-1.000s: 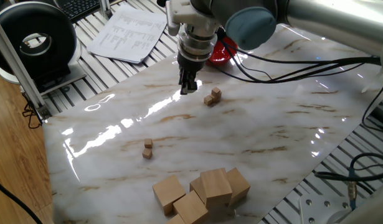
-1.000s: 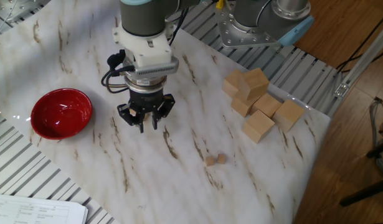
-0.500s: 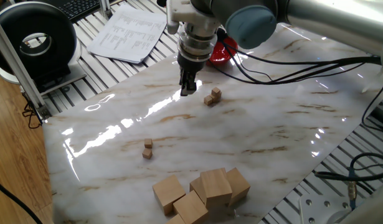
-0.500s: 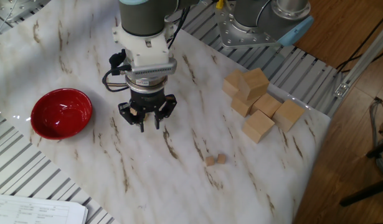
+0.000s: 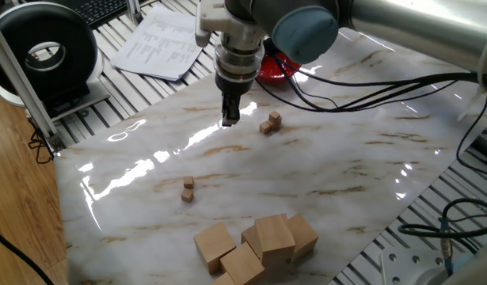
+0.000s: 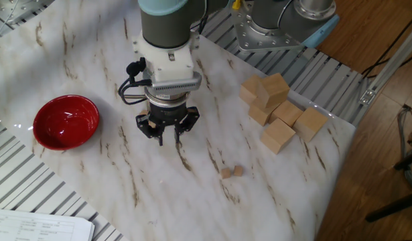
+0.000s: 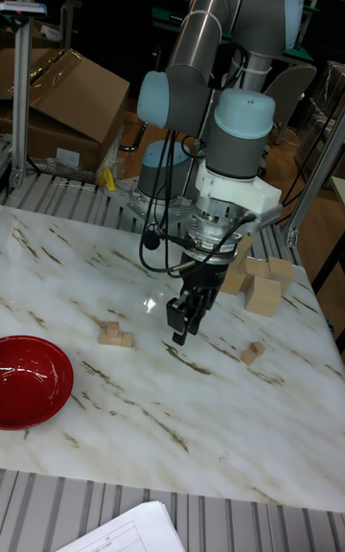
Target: Stack the blocks into a pyramid shape
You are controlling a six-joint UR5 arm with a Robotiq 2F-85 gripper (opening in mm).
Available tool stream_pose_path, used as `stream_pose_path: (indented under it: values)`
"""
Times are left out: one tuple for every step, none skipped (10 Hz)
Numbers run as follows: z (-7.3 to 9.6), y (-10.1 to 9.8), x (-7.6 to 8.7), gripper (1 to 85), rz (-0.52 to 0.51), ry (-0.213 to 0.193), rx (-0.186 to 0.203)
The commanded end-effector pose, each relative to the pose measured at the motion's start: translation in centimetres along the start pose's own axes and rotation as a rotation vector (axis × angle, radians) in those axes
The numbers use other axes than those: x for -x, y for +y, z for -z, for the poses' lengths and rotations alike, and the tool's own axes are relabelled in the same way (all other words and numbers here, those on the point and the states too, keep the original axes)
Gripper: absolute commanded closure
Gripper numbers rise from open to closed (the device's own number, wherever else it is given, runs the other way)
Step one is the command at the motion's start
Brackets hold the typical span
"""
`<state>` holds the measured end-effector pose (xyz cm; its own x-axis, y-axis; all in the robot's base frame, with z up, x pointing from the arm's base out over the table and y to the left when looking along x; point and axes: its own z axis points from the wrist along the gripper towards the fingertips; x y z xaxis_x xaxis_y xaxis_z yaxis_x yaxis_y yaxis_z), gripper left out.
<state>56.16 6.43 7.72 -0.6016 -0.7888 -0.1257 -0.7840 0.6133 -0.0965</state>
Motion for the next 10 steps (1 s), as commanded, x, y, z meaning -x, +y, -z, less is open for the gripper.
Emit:
stream_pose_path:
  values:
    - [0.7, 1.3, 2.0, 45.3, -0.051, -0.016, -0.006]
    - [0.4, 2.8, 3.8, 45.3, -0.078, -0.042, -0.002]
    - [-0.4, 4.0, 5.1, 45.3, -0.094, -0.053, -0.016]
    - [-1.3, 5.0, 5.9, 46.0, -0.109, -0.051, -0.048]
    - [-2.4, 6.4, 6.5, 46.3, -0.128, -0.050, -0.072]
    - [-3.3, 7.5, 6.9, 46.7, -0.141, -0.056, -0.091]
    - [-4.0, 8.2, 7.1, 47.0, -0.146, -0.057, -0.107]
    - [-4.5, 8.5, 7.1, 47.7, -0.145, -0.052, -0.122]
    - [-4.5, 8.6, 7.0, 48.0, -0.139, -0.047, -0.115]
    - [-4.1, 8.5, 6.7, 48.3, -0.135, -0.046, -0.110]
